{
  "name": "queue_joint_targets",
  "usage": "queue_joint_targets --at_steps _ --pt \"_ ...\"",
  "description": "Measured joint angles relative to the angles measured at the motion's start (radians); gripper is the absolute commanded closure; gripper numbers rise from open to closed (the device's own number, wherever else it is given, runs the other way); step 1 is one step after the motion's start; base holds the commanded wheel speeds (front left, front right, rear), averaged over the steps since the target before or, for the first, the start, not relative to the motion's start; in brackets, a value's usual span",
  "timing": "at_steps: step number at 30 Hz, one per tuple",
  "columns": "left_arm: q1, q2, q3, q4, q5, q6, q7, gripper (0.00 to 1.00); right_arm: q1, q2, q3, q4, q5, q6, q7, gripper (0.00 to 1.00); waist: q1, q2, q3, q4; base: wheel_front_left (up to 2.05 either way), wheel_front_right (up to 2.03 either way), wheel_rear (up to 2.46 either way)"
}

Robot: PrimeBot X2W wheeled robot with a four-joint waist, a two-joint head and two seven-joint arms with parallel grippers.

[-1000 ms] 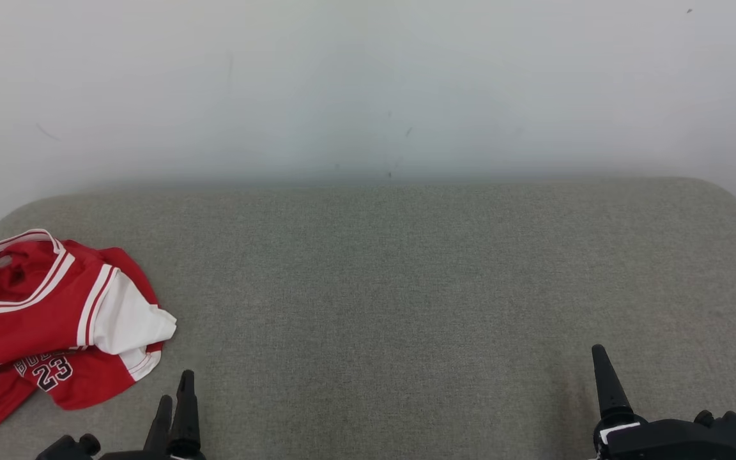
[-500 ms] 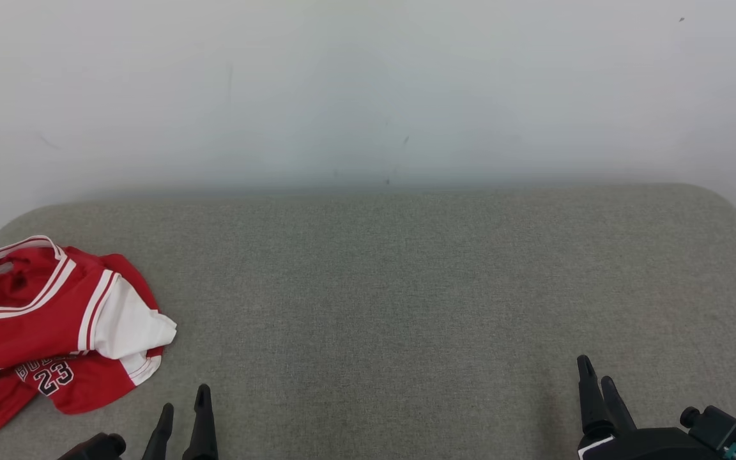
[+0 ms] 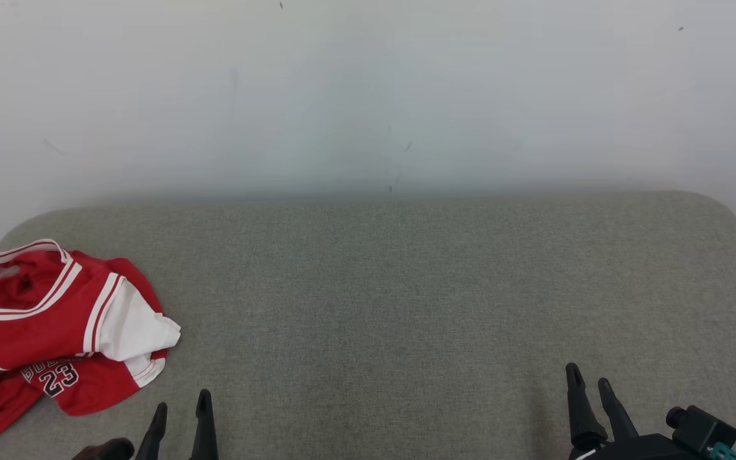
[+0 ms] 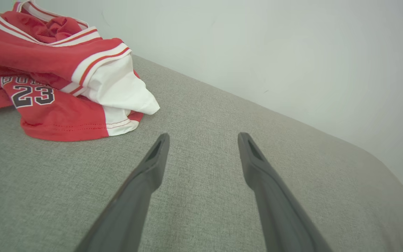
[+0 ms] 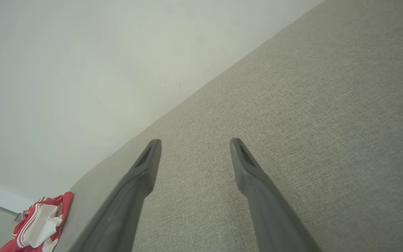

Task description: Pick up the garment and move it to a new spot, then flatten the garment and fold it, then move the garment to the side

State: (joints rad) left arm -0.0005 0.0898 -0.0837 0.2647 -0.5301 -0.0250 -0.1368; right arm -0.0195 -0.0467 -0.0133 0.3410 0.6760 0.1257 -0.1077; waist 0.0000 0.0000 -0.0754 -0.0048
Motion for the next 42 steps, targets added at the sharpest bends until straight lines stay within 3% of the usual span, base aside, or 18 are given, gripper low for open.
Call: queue_joint_targets --at_steps 28,42 --pt "0.038 0.003 -0.018 0.017 0.230 0.017 -0.064 0.00 0.032 -0.001 0.002 -0.004 -0.275 0.002 -0.028 0.00 0.0000 0.0000 -0.027 -0.004 0.00 0.00 0.00" --pt "0.044 -0.024 0.034 0.019 0.258 -0.028 -0.094 0.00 0.047 -0.002 0.021 -0.005 -0.397 0.003 -0.025 0.00 0.0000 0.0000 -0.042 -0.006 0.00 0.00 0.00"
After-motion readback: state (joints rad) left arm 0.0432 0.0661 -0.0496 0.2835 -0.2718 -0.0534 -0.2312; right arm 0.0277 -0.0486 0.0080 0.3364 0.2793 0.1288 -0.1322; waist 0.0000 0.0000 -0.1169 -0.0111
